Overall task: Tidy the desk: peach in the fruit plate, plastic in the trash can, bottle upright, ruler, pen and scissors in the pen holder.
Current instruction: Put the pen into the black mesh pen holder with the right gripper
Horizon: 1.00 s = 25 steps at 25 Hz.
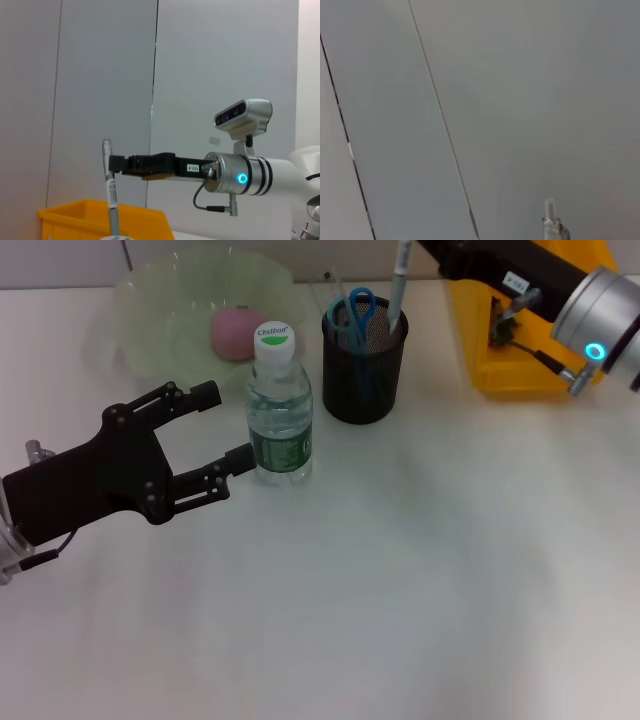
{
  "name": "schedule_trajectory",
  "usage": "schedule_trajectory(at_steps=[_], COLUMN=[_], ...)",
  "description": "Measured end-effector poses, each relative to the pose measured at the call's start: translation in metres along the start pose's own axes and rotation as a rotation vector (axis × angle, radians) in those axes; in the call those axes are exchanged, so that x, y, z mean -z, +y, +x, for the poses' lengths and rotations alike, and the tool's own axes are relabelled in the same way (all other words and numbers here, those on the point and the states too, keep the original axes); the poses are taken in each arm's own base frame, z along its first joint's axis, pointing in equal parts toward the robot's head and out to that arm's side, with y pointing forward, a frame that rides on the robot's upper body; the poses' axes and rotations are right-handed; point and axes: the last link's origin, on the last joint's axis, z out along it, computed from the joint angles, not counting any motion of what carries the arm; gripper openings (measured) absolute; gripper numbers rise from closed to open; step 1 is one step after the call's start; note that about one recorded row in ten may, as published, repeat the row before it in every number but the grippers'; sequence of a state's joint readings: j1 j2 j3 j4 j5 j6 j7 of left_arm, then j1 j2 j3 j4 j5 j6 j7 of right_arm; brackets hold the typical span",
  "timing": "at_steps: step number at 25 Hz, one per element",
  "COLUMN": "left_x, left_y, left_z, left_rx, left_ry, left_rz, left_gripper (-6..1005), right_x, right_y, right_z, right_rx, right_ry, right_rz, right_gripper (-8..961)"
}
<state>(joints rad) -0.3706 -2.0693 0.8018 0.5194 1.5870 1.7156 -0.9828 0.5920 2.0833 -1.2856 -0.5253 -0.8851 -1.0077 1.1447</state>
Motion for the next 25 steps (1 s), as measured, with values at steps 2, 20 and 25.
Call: schedule_trajectory(at_steps=[2, 20, 25], left_x=[0.003, 0.004, 0.004], left_y=[0.001, -0.001, 0.0], left_z=[-0.002, -0.002, -0.002], left_rx=[0.001, -0.009, -0.008], left_ry=[-0.002, -0.008, -0.005], left_rz=[0.008, 0.018, 0.015], left_gripper=[802, 802, 802], right_x=[-0.003, -0.009, -0.006], right_y=[0.0, 0.006, 0.006], right_z=[0.001, 0.022, 0.026], right_rx=[0.02, 0.213, 0.209], right_ry=[0.006, 0.073, 0.08], right_rz=[0.0, -0.019, -0.014], right_gripper=[173, 193, 272])
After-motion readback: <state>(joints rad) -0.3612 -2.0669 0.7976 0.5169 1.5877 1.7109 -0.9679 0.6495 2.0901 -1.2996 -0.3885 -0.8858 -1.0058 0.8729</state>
